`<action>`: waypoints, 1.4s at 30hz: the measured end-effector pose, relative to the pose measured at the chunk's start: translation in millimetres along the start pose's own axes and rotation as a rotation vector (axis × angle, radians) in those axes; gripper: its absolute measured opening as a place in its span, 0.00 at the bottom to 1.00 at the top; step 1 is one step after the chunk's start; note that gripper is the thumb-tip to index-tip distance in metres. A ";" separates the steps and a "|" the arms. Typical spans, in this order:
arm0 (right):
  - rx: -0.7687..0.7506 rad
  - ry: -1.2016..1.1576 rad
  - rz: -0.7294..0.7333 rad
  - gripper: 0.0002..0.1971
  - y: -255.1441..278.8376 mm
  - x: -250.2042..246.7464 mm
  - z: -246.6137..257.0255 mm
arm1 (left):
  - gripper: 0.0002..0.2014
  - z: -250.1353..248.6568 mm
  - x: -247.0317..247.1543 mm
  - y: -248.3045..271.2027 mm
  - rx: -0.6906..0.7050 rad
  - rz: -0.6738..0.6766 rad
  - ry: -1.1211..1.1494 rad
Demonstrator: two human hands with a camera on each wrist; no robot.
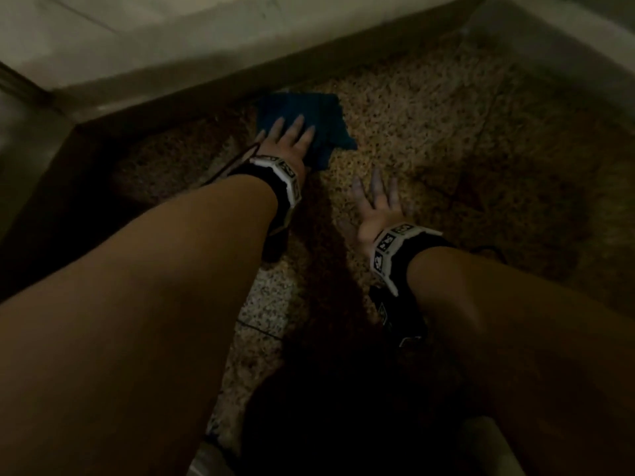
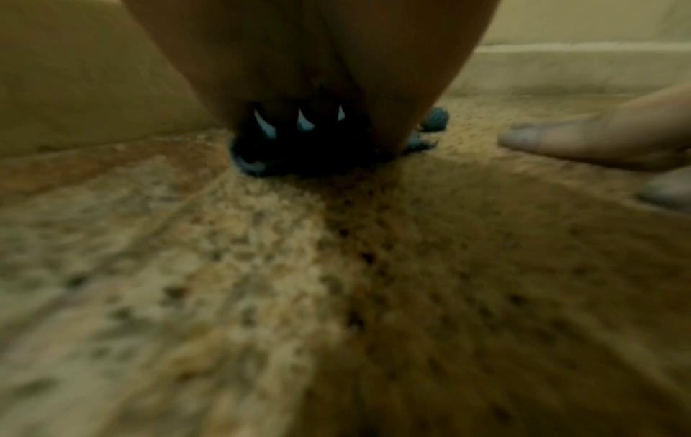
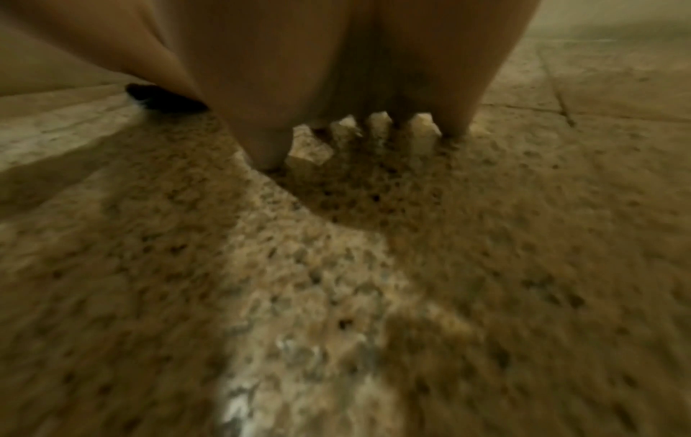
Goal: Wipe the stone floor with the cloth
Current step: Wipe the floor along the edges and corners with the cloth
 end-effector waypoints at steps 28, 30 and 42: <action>-0.092 0.047 -0.066 0.35 -12.6 -52.9 67.7 | 0.42 41.3 43.2 58.6 -0.095 0.071 -0.021; -0.104 0.084 -0.068 0.34 -19.5 -55.2 66.6 | 0.44 36.2 39.7 53.3 -0.112 0.074 0.005; -0.098 0.210 -0.040 0.33 -39.5 -44.7 50.3 | 0.37 28.3 -0.6 6.3 -0.161 -0.062 0.013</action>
Point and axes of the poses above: each hand's wrist, its own y-axis away from the middle knuckle, its own x-axis out of the palm, z = x × y, the point moved 1 cm from there along -y, towards the middle knuckle, and after that the axes turned 2 degrees about -y, right-handed, at the moved point
